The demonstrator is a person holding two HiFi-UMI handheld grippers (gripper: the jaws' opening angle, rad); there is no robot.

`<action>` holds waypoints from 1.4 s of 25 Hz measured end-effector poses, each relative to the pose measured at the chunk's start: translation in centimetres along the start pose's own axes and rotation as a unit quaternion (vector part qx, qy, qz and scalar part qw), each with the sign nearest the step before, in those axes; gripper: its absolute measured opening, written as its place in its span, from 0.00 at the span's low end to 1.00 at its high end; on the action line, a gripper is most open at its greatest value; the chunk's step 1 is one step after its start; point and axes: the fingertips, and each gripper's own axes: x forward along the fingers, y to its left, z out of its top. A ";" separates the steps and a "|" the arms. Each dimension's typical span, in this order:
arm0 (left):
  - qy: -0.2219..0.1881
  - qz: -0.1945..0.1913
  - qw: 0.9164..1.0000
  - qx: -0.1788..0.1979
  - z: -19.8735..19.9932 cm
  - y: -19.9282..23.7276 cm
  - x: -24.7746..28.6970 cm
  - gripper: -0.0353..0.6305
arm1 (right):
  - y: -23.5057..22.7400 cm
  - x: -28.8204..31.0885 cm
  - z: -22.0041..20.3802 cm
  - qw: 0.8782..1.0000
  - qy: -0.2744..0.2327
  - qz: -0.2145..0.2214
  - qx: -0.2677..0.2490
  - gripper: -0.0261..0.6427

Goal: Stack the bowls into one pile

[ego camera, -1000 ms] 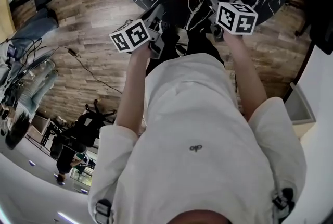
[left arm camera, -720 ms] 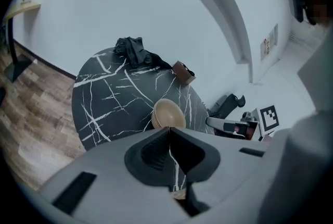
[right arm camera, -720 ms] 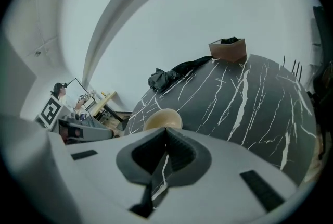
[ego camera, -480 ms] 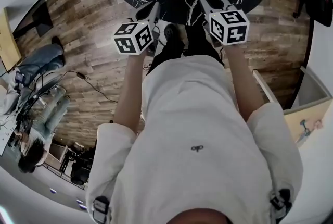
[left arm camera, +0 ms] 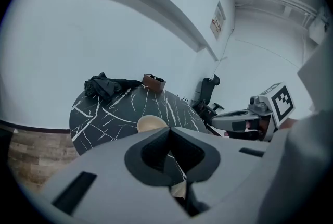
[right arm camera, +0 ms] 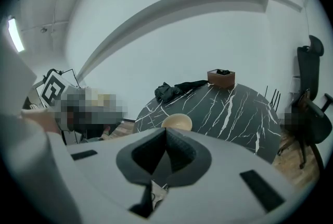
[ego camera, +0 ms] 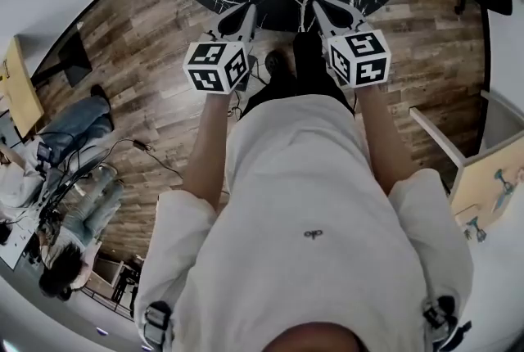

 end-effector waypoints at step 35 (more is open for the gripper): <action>-0.146 -0.023 0.984 0.098 9.0 -5.6 -9.2 0.06 | 6.5 -11.1 9.3 0.983 -0.168 -0.039 -0.067 0.05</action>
